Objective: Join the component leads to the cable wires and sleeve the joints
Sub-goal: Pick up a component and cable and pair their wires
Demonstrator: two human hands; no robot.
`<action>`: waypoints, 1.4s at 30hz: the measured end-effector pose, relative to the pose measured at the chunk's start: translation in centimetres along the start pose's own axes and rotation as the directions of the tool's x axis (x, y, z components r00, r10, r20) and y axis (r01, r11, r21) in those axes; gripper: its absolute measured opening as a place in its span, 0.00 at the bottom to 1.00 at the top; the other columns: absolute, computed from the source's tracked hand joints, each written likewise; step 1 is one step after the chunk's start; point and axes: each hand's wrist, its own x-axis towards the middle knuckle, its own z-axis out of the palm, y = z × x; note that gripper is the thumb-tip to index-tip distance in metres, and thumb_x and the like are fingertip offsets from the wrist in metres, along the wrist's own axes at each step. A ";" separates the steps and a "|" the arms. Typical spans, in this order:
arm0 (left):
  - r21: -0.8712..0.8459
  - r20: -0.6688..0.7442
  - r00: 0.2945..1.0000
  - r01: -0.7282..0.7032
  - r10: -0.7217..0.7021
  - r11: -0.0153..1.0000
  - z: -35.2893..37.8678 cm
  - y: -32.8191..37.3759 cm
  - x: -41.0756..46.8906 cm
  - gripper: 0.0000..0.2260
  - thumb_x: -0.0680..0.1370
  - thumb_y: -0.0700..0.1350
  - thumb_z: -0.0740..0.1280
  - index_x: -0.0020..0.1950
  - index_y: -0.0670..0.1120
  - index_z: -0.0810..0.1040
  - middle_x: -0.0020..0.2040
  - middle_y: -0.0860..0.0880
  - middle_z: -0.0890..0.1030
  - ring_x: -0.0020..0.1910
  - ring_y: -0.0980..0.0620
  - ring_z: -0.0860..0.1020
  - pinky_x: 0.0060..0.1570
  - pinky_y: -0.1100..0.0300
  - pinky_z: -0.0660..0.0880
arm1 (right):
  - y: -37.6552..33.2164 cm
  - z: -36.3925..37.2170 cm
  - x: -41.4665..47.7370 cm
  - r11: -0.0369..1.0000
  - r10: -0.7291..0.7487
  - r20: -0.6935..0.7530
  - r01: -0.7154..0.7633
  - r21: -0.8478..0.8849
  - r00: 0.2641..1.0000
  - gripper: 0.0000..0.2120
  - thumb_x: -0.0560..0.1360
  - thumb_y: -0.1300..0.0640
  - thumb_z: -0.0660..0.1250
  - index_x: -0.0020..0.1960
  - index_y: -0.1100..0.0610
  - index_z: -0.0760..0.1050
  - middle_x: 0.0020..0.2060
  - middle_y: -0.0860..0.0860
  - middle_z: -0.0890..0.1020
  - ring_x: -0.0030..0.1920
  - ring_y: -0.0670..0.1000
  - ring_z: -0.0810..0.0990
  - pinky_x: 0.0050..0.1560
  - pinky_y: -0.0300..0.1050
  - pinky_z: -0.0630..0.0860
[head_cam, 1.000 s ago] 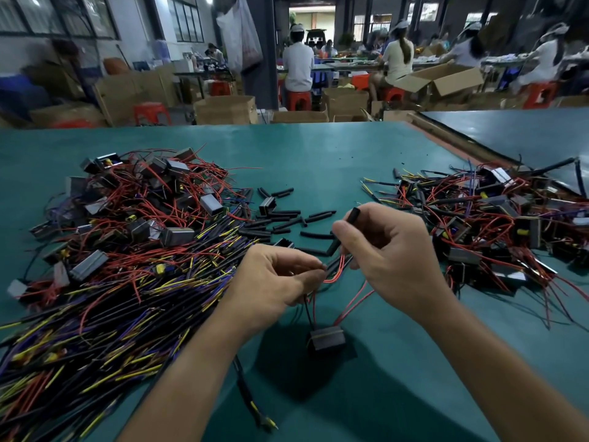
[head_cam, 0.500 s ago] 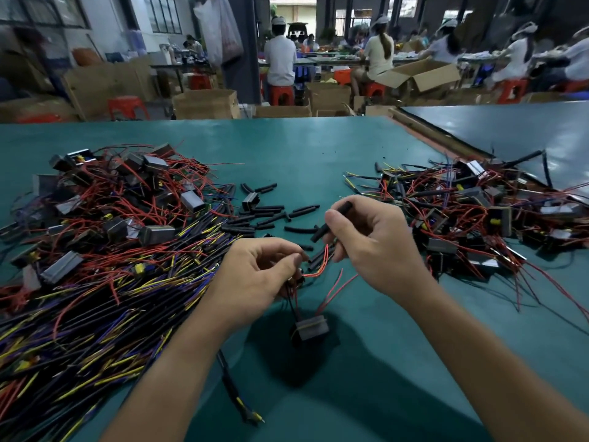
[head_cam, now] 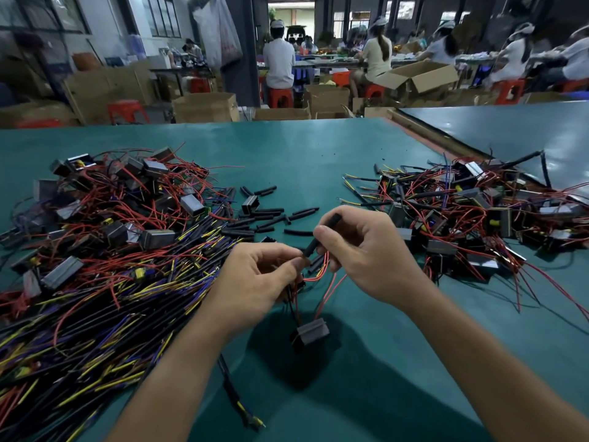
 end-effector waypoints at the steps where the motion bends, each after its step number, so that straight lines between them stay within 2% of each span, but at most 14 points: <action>1: -0.002 -0.003 1.000 -0.004 0.004 1.000 0.0 0.0 0.0 0.06 0.76 0.36 0.69 0.42 0.44 0.84 0.30 0.49 0.81 0.27 0.59 0.77 0.27 0.66 0.72 | 0.0 -0.1 0.0 1.000 -0.016 -0.016 0.016 -0.021 1.000 0.08 0.78 0.60 0.68 0.40 0.55 0.76 0.29 0.47 0.80 0.26 0.54 0.78 0.30 0.47 0.76; 3: -0.008 -0.010 1.000 -0.010 0.010 1.000 0.0 0.1 0.0 0.07 0.76 0.36 0.69 0.41 0.45 0.84 0.30 0.48 0.81 0.26 0.58 0.77 0.26 0.66 0.72 | -0.1 -0.3 0.1 0.999 -0.038 -0.050 0.037 -0.024 0.998 0.07 0.78 0.59 0.67 0.41 0.55 0.76 0.30 0.48 0.81 0.26 0.56 0.78 0.31 0.52 0.77; 10: -0.028 -0.041 0.999 -0.008 0.007 1.000 0.0 0.5 -0.2 0.08 0.76 0.35 0.70 0.41 0.47 0.85 0.33 0.46 0.83 0.29 0.58 0.79 0.27 0.67 0.73 | 0.0 -0.3 0.1 0.999 -0.025 -0.038 0.026 0.027 0.999 0.07 0.78 0.61 0.67 0.41 0.57 0.76 0.30 0.50 0.82 0.25 0.52 0.78 0.29 0.44 0.77; 13: -0.008 -0.050 0.999 -0.018 0.018 1.000 -0.1 0.7 -0.2 0.12 0.76 0.36 0.69 0.41 0.53 0.86 0.37 0.43 0.85 0.32 0.59 0.80 0.30 0.68 0.74 | 0.0 -0.6 0.2 0.997 -0.008 -0.064 0.013 0.074 0.998 0.07 0.78 0.63 0.67 0.41 0.59 0.77 0.30 0.51 0.81 0.25 0.50 0.77 0.29 0.45 0.77; 16: -0.004 -0.060 0.998 -0.008 0.007 1.000 -0.2 0.7 -0.2 0.13 0.76 0.37 0.69 0.42 0.55 0.86 0.35 0.46 0.84 0.31 0.58 0.80 0.29 0.68 0.74 | -0.1 -1.2 0.4 0.993 0.000 -0.133 0.016 0.117 0.991 0.07 0.78 0.64 0.66 0.41 0.60 0.77 0.30 0.52 0.82 0.24 0.50 0.76 0.28 0.44 0.76; 19: 0.004 -0.064 0.998 -0.005 0.006 1.000 -0.1 0.7 -0.2 0.13 0.76 0.38 0.70 0.42 0.56 0.86 0.36 0.47 0.85 0.32 0.56 0.81 0.31 0.66 0.76 | 0.0 -0.9 0.2 0.994 0.017 -0.069 -0.009 0.109 0.997 0.06 0.78 0.64 0.67 0.42 0.60 0.77 0.31 0.54 0.83 0.24 0.51 0.77 0.29 0.48 0.77; 25: -0.017 -0.051 0.999 -0.010 0.009 1.000 0.0 0.7 -0.3 0.09 0.75 0.36 0.70 0.44 0.50 0.85 0.34 0.47 0.84 0.30 0.59 0.80 0.29 0.68 0.74 | 0.0 -0.2 0.1 0.994 0.039 -0.012 -0.038 0.106 0.999 0.06 0.78 0.63 0.67 0.42 0.59 0.78 0.31 0.52 0.83 0.25 0.50 0.77 0.31 0.49 0.79; 28: -0.016 -0.050 0.999 -0.017 0.016 1.000 -0.2 0.7 -0.3 0.10 0.76 0.36 0.69 0.43 0.51 0.85 0.34 0.45 0.84 0.31 0.57 0.80 0.30 0.67 0.75 | -0.1 -0.5 0.1 0.992 0.027 -0.042 -0.021 0.127 0.999 0.07 0.78 0.64 0.67 0.41 0.59 0.78 0.30 0.51 0.82 0.25 0.49 0.76 0.30 0.47 0.78; 32: -0.018 -0.036 0.999 -0.026 0.026 0.999 -0.1 0.6 -0.3 0.10 0.75 0.36 0.70 0.43 0.51 0.85 0.32 0.48 0.84 0.29 0.59 0.78 0.29 0.67 0.74 | 0.1 -0.5 0.2 0.995 0.043 0.012 -0.044 0.088 0.999 0.06 0.78 0.63 0.68 0.42 0.57 0.78 0.30 0.52 0.83 0.26 0.49 0.77 0.32 0.51 0.79; 37: -0.044 -0.039 0.999 -0.020 0.019 0.999 -0.1 0.6 -0.2 0.09 0.74 0.37 0.71 0.42 0.50 0.85 0.33 0.46 0.84 0.28 0.59 0.79 0.28 0.68 0.73 | 0.2 -0.3 0.1 0.995 0.049 0.013 -0.050 0.088 0.999 0.08 0.78 0.62 0.68 0.41 0.54 0.78 0.31 0.53 0.84 0.26 0.50 0.78 0.32 0.49 0.79; 42: -0.050 -0.031 0.999 -0.031 0.030 0.998 -0.1 0.7 -0.3 0.11 0.74 0.36 0.71 0.39 0.51 0.85 0.33 0.46 0.84 0.29 0.60 0.79 0.28 0.69 0.73 | 0.2 -0.3 0.1 0.993 0.052 0.016 -0.053 0.102 0.999 0.07 0.78 0.63 0.67 0.42 0.58 0.78 0.31 0.54 0.83 0.26 0.49 0.77 0.32 0.52 0.78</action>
